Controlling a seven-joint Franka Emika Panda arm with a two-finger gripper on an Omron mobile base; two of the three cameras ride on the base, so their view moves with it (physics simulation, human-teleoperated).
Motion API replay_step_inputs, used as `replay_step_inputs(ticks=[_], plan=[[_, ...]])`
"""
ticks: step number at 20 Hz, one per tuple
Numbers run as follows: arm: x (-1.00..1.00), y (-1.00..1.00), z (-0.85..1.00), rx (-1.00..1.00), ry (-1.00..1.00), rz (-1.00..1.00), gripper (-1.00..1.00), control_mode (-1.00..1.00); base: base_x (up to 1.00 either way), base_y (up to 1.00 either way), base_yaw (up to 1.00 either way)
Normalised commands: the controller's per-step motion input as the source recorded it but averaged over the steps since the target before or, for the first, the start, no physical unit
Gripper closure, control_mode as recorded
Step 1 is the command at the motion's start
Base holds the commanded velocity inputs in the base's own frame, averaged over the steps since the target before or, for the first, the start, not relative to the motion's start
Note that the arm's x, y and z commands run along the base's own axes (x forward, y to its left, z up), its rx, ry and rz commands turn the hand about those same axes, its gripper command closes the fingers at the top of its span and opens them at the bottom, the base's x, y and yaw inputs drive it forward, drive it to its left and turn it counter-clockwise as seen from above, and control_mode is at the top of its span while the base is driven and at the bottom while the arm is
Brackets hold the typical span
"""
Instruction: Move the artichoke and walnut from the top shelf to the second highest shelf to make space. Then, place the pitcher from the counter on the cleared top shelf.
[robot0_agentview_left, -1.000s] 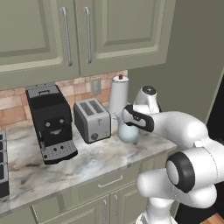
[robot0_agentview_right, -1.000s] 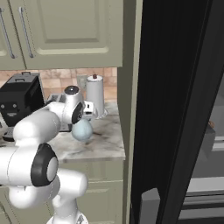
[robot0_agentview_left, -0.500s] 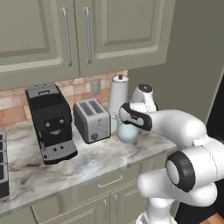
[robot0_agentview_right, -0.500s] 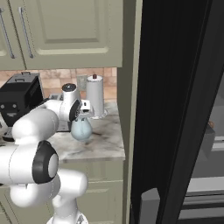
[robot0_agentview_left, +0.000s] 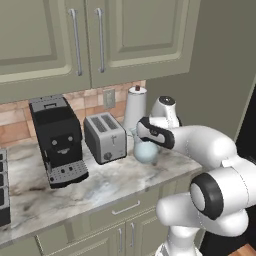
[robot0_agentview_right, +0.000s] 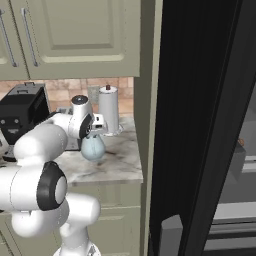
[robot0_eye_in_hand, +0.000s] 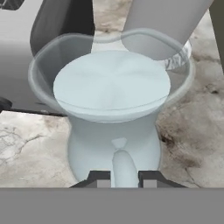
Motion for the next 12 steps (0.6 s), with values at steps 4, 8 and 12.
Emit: replay_step_inputs(ticks=[4,8,12], plan=[[-0.01,0.00,-0.13,0.00,0.00,0.00,1.00,-1.00,0.00,0.00,0.00],[-0.19,0.00,-0.07,0.00,-0.04,0.01,1.00,-1.00,0.00,0.00,0.00],[-0.49,0.00,0.11,0.00,-0.16,0.03,1.00,-1.00,0.00,0.00,0.00]])
